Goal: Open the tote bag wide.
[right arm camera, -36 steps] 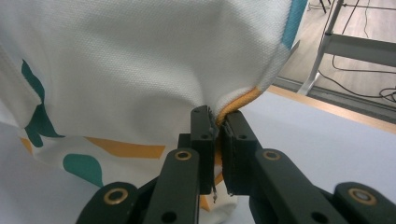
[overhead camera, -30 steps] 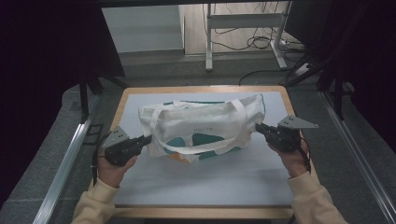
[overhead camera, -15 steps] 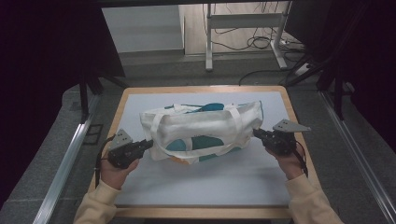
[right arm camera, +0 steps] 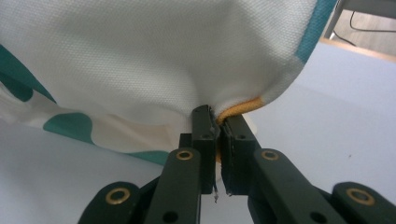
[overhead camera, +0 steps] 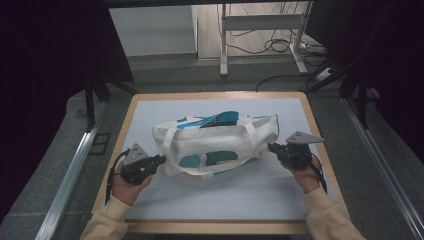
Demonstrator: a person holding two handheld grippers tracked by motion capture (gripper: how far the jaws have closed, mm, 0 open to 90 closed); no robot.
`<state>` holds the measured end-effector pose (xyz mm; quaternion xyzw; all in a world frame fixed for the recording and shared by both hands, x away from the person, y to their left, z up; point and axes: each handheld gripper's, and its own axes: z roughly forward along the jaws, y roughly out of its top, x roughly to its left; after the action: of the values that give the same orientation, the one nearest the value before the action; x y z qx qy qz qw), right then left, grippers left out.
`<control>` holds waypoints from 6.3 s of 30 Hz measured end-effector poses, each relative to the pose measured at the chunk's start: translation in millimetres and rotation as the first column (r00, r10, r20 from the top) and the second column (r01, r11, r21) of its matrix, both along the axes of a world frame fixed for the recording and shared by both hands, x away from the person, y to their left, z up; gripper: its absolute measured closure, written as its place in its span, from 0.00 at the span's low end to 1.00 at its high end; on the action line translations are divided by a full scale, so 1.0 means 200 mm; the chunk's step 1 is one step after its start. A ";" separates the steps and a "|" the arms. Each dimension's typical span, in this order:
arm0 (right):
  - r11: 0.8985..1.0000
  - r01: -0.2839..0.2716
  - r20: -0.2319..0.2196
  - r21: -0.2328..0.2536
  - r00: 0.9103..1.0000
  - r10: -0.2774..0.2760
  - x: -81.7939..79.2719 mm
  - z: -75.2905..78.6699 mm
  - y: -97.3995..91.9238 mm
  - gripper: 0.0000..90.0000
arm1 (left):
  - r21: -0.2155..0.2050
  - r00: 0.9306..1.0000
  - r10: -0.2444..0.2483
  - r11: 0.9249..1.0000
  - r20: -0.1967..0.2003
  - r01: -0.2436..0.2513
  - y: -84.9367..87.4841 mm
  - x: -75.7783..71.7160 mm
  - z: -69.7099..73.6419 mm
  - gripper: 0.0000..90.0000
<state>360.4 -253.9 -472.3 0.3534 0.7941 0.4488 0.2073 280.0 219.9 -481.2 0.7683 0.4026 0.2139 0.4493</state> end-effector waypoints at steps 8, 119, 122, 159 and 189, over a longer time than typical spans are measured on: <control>1.000 -0.005 -0.028 -0.026 1.000 0.004 0.01 -0.05 0.02 0.93 | 0.039 1.000 0.005 0.999 -0.028 -0.003 -0.02 0.02 -0.06 0.95; 0.994 -0.101 -0.131 -0.028 0.987 0.097 0.03 -0.15 0.17 0.99 | -0.001 0.973 -0.039 0.999 -0.229 0.039 -0.12 0.14 -0.12 0.99; 0.995 -0.100 -0.129 -0.025 0.987 0.096 0.03 -0.15 0.17 0.99 | 0.001 0.973 -0.038 0.999 -0.227 0.039 -0.12 0.13 -0.11 0.99; 0.941 -0.325 -0.210 -0.094 0.930 0.300 -0.17 -0.23 0.42 0.99 | 0.043 0.968 0.093 0.995 -0.232 -0.086 -0.15 0.49 -0.07 1.00; 0.975 -0.220 -0.058 -0.012 0.974 0.219 -0.06 0.05 0.35 0.99 | -0.026 0.983 -0.047 0.999 -0.180 0.043 -0.19 0.20 0.10 1.00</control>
<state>347.7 -184.5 -462.1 0.2743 0.8380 0.4513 0.1372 320.3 182.8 -460.8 0.7884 0.4266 0.1287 0.4242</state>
